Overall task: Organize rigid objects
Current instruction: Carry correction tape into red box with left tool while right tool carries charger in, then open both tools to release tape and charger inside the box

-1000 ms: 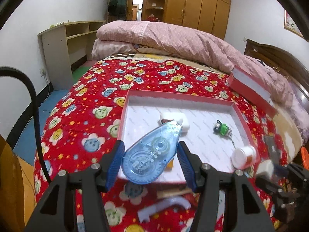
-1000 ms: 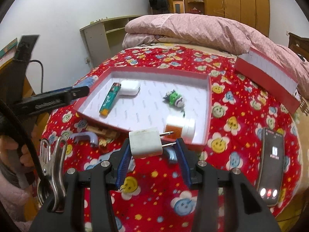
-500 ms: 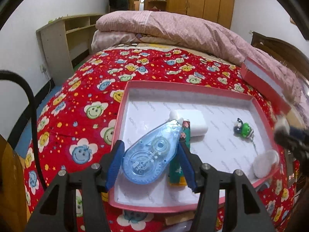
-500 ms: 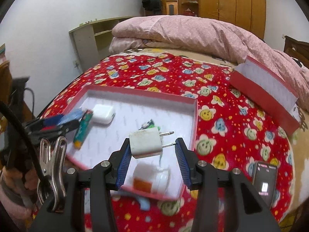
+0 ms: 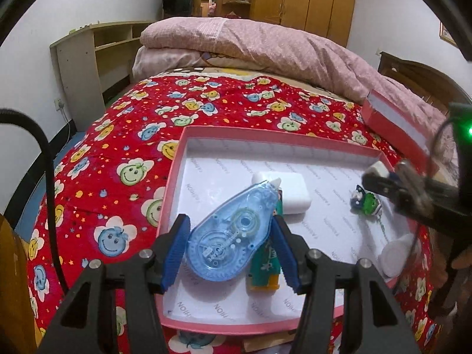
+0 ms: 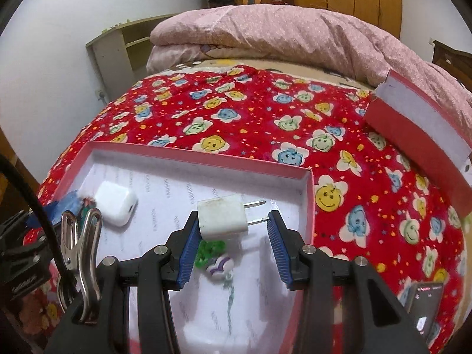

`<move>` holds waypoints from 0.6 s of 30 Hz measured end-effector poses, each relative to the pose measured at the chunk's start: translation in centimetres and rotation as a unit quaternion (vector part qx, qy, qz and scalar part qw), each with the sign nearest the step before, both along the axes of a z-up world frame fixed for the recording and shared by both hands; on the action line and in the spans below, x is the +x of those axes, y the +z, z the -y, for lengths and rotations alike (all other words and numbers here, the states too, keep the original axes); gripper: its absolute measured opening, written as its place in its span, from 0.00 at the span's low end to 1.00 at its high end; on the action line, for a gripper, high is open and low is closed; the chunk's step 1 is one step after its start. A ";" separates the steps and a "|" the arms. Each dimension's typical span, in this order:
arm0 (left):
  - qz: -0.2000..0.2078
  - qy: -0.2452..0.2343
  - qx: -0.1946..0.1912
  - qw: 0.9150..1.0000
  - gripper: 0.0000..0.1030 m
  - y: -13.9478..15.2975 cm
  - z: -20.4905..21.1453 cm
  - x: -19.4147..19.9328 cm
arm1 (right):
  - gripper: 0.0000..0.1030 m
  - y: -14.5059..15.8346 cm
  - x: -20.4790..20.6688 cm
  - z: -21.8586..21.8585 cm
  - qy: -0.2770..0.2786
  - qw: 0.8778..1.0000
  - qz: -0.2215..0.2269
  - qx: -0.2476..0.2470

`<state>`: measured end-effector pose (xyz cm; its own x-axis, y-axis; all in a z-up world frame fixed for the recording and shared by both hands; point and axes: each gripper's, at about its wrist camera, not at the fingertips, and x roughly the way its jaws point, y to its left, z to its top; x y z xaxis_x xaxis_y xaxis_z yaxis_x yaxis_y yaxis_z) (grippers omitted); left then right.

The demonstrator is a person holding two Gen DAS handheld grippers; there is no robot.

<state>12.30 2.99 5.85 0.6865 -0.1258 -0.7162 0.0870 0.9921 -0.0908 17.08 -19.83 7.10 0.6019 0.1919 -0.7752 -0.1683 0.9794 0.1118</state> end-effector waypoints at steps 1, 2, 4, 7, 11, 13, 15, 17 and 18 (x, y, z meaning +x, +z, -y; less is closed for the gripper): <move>0.000 0.000 -0.001 1.000 0.58 0.0 0.0 0.0 | 0.45 -0.2 0.2 -0.1 -0.001 1.000 -0.002 0.000; 0.000 -0.001 -0.001 1.000 0.58 0.0 0.0 0.0 | 0.45 -0.5 0.4 -0.1 -0.001 1.000 -0.005 0.000; 0.000 0.000 -0.001 1.000 0.58 0.0 0.0 0.0 | 0.45 -0.8 0.6 -0.2 -0.003 1.000 -0.004 -0.004; -0.001 0.000 -0.001 1.000 0.58 0.0 0.0 0.0 | 0.45 -1.0 0.8 -0.2 -0.004 1.000 -0.001 -0.007; -0.002 -0.002 -0.003 1.000 0.58 0.0 0.3 -0.1 | 0.45 -1.2 0.9 0.0 -0.007 1.000 -0.004 0.002; -0.002 -0.001 -0.003 1.000 0.58 0.0 0.3 -0.1 | 0.45 -1.2 0.9 0.0 -0.006 1.000 -0.003 -0.001; -0.003 -0.002 -0.003 1.000 0.58 0.0 0.3 -0.1 | 0.45 -1.2 0.9 0.1 -0.006 1.000 -0.002 -0.002; -0.003 -0.006 -0.004 1.000 0.58 0.0 0.5 -0.1 | 0.45 -1.3 0.9 0.0 -0.008 1.000 -0.003 -0.001; -0.003 -0.008 -0.004 1.000 0.58 -0.1 0.6 -0.2 | 0.45 -1.3 1.0 0.0 -0.009 1.000 -0.002 -0.002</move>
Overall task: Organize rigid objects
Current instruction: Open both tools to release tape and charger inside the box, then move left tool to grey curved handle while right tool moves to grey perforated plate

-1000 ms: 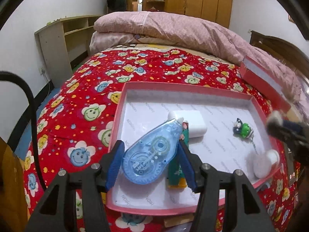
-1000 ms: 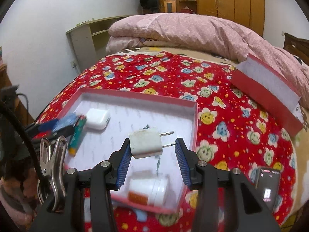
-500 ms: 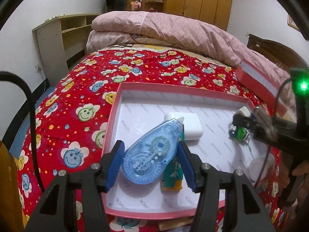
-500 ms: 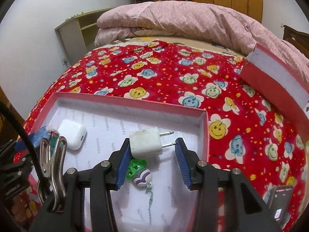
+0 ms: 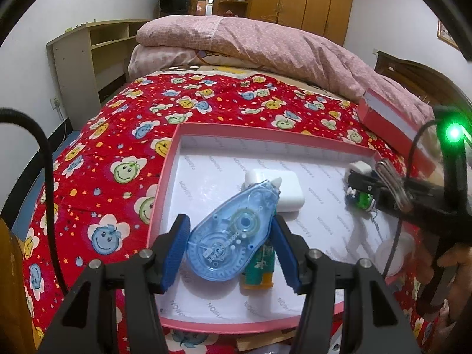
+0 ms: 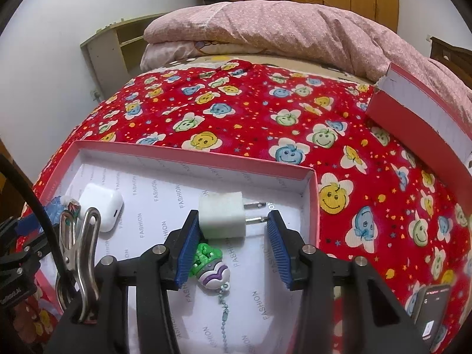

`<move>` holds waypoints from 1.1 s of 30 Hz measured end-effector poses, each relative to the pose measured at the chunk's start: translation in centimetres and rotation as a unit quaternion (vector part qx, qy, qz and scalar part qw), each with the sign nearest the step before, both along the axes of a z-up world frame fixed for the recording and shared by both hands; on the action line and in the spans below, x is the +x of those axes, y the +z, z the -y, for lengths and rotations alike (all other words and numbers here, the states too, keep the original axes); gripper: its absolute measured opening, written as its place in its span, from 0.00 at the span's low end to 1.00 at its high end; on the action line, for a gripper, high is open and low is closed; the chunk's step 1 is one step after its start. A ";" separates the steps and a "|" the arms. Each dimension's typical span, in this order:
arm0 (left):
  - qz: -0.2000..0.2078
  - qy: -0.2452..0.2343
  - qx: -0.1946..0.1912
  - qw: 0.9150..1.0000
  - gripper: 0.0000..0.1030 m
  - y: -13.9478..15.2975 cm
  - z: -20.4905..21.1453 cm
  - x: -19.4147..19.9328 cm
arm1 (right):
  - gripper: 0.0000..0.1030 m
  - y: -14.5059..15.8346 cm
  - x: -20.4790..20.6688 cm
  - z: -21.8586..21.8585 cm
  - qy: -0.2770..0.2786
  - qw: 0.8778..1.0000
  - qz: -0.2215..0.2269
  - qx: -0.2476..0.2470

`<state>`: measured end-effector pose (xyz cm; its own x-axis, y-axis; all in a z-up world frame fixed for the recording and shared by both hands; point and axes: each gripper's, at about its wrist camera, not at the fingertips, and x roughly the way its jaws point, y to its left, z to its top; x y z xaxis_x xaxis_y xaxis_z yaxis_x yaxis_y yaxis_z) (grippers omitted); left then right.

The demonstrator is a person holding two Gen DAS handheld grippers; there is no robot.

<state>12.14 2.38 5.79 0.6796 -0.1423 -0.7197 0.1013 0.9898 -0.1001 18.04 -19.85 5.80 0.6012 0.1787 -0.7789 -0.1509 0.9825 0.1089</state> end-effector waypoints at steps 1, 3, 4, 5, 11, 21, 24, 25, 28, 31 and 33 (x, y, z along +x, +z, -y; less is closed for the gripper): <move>-0.001 -0.003 0.000 1.000 0.58 0.0 0.2 0.0 | 0.45 0.0 0.0 0.0 0.000 1.000 0.000 -0.001; -0.006 -0.008 0.000 1.000 0.58 -0.2 0.4 0.0 | 0.45 0.0 0.0 0.0 0.000 1.000 0.000 0.000; -0.007 -0.009 0.000 1.000 0.58 -0.2 0.5 0.0 | 0.45 0.0 0.0 0.0 0.000 1.000 0.000 0.000; -0.010 -0.008 0.002 1.000 0.58 -0.3 0.6 0.0 | 0.45 0.0 0.0 0.0 0.000 1.000 0.001 -0.001; -0.013 0.004 -0.007 1.000 0.67 -0.1 0.0 -0.1 | 0.54 0.0 -0.1 -0.2 0.001 1.000 0.006 -0.004; -0.005 -0.004 0.009 1.000 0.75 0.9 0.5 -1.4 | 0.69 1.3 -1.7 -0.3 0.003 1.000 0.028 0.005; 0.000 -0.001 0.018 1.000 0.75 1.3 0.6 -2.0 | 0.69 2.1 -2.4 -0.3 0.004 0.999 0.034 0.013; 0.002 0.000 0.019 1.000 0.75 1.4 0.5 -2.2 | 0.69 2.4 -2.7 -0.3 0.007 0.999 0.037 0.017; 0.006 0.004 0.018 1.000 0.75 1.9 0.1 -2.9 | 0.69 3.1 -3.5 -0.5 0.016 0.999 0.041 0.021; 0.008 0.011 0.019 1.000 0.75 2.3 -0.4 -3.8 | 0.69 3.6 -4.6 -0.7 0.023 0.998 0.046 0.022; 0.009 0.015 0.020 1.000 0.75 2.5 -0.8 -4.5 | 0.69 3.9 -5.3 -0.7 0.024 0.998 0.047 0.026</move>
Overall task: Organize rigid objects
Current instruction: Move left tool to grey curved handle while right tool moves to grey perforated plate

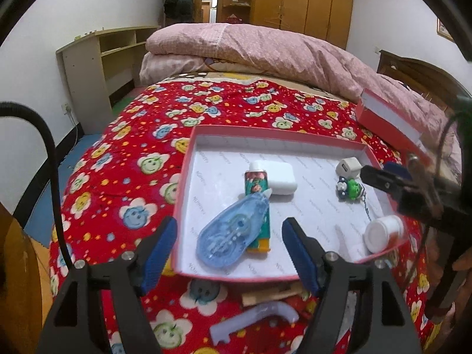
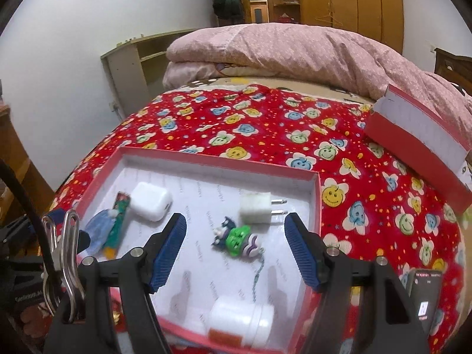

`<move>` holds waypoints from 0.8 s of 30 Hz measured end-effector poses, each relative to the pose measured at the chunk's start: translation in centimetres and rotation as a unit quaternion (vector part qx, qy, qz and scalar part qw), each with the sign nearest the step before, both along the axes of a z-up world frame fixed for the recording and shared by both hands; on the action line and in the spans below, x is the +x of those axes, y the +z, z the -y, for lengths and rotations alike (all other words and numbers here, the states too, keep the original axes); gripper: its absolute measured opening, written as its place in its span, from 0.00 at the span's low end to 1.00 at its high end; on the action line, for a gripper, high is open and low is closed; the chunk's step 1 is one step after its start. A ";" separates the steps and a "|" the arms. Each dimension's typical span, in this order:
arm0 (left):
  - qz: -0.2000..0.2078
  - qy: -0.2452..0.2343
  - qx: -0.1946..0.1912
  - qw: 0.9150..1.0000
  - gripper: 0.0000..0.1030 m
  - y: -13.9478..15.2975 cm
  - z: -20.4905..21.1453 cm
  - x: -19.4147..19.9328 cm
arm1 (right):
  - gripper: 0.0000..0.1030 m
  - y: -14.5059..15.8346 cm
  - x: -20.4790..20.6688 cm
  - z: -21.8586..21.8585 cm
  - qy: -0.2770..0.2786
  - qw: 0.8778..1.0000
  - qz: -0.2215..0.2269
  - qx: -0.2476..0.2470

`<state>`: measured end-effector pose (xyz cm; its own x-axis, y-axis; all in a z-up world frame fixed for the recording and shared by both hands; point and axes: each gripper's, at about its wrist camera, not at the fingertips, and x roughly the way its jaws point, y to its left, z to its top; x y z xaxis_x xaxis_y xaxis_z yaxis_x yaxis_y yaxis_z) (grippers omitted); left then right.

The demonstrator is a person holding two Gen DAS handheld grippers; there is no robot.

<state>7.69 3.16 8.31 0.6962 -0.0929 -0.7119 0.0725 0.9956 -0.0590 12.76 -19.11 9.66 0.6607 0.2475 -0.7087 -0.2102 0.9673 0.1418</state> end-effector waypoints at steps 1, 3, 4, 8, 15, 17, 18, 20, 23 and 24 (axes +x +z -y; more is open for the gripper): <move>0.000 0.001 0.001 1.000 0.75 0.1 -0.1 -0.3 | 0.69 0.1 -0.4 0.0 0.000 1.000 0.000 0.002; 0.001 0.004 0.005 1.000 0.75 0.4 -0.4 -1.0 | 0.69 0.4 -1.0 0.0 -0.001 1.000 -0.001 0.005; 0.001 0.006 0.006 1.000 0.75 0.5 -0.5 -1.5 | 0.69 0.5 -1.4 0.0 -0.001 1.000 -0.001 0.006; -0.003 0.013 0.013 1.000 0.75 0.6 -0.8 -2.8 | 0.69 1.0 -3.1 0.0 -0.001 1.000 0.003 0.003; 0.000 0.015 0.022 1.000 0.75 0.9 -1.1 -5.6 | 0.69 1.6 -6.4 0.1 0.005 1.000 0.010 0.005; 0.001 0.016 0.022 1.000 0.75 1.0 -1.2 -6.4 | 0.69 1.6 -7.3 0.2 0.006 1.000 0.012 0.006; 0.000 0.017 0.021 1.000 0.75 0.9 -1.2 -6.7 | 0.69 1.6 -7.9 0.1 0.006 1.000 0.012 0.006; -0.002 0.017 0.019 1.000 0.75 0.7 -1.2 -7.3 | 0.69 1.5 -8.9 0.1 0.008 1.000 0.010 0.006; -0.010 0.016 0.021 1.000 0.75 0.2 -1.1 -7.9 | 0.69 1.0 -9.9 0.0 0.012 1.000 0.004 0.003; -0.012 0.016 0.022 1.000 0.75 -0.1 -1.1 -8.1 | 0.69 0.8 -10.3 -0.1 0.014 1.000 0.001 0.001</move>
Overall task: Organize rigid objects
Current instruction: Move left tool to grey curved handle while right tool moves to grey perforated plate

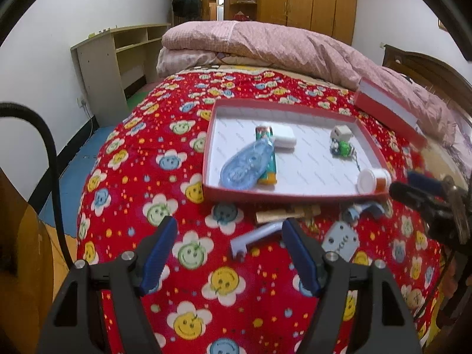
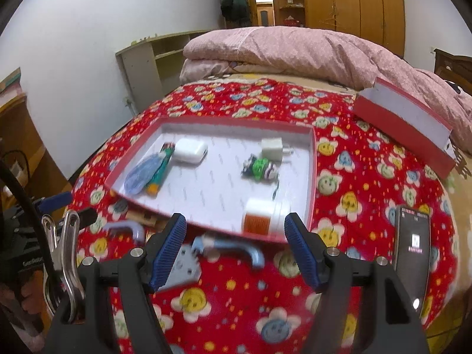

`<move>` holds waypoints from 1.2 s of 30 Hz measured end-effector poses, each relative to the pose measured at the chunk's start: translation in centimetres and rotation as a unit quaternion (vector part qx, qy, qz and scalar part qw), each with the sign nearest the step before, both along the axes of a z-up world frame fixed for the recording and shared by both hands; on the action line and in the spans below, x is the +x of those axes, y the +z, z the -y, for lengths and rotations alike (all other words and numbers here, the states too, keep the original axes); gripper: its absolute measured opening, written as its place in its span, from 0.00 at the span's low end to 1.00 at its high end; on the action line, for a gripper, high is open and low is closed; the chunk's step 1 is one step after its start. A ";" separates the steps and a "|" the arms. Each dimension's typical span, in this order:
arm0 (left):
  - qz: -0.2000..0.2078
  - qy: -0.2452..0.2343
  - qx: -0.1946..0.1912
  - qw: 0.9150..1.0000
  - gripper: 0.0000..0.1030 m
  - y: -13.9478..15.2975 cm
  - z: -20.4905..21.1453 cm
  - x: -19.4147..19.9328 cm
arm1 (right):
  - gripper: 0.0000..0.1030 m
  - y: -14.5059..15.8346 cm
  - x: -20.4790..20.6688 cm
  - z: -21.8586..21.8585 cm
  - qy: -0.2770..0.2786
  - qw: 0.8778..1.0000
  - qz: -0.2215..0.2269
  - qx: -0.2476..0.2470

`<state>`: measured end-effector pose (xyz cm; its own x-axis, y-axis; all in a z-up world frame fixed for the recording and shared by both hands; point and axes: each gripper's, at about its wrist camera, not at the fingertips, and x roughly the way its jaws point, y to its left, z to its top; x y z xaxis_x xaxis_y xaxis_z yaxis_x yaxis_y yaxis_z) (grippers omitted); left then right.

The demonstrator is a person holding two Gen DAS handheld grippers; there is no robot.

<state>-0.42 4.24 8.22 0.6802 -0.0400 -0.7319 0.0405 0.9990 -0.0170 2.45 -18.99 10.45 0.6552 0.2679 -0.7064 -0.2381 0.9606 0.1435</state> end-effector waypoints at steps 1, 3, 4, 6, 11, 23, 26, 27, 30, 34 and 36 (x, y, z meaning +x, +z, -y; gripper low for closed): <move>-0.003 0.000 0.002 1.000 0.75 -0.2 0.0 -0.2 | 0.69 -0.2 -0.3 -0.1 0.002 1.000 -0.002 -0.001; -0.006 0.002 0.004 1.000 0.75 -0.6 -0.2 -0.5 | 0.69 -0.5 -1.0 -0.3 0.007 1.000 -0.006 -0.003; -0.007 0.004 0.007 1.000 0.75 -0.8 -0.3 -0.6 | 0.69 -0.6 -1.2 -0.4 0.009 1.000 -0.007 -0.003; -0.007 0.008 0.011 1.000 0.75 -1.1 -0.5 -0.9 | 0.69 -0.9 -1.7 -0.6 0.014 1.000 -0.009 -0.007; -0.009 0.017 0.008 1.000 0.75 -1.4 -1.3 -1.3 | 0.69 -1.5 -2.3 -1.2 0.022 1.000 -0.015 -0.010; -0.021 0.043 0.007 0.999 0.75 -2.8 -3.5 -1.8 | 0.82 -4.3 -3.2 -4.1 0.065 0.997 -0.045 0.004; -0.023 0.049 0.003 0.999 0.75 -3.0 -4.1 -1.9 | 0.82 -4.8 -3.5 -5.7 0.088 0.995 -0.043 -0.023; -0.023 0.051 0.002 0.998 0.75 -3.1 -4.2 -1.9 | 0.82 -4.9 -3.6 -6.4 0.097 0.994 -0.040 -0.039; -0.026 0.055 -0.003 0.998 0.75 -3.3 -4.7 -1.9 | 0.82 -5.2 -3.7 -7.8 0.111 0.990 -0.023 -0.078; -0.028 0.056 -0.007 0.998 0.75 -3.6 -5.1 -1.8 | 0.82 -5.4 -3.3 -8.7 0.122 0.987 -0.015 -0.105; -0.029 0.055 -0.009 0.998 0.75 -3.7 -5.2 -1.9 | 0.82 -5.6 -2.9 -8.9 0.127 0.985 -0.018 -0.113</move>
<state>-2.29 9.41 4.49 0.6376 0.0193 -0.7702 -0.0720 0.9968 -0.0347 -0.44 -10.11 4.83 0.5614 0.2536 -0.7877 -0.4731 0.8794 -0.0540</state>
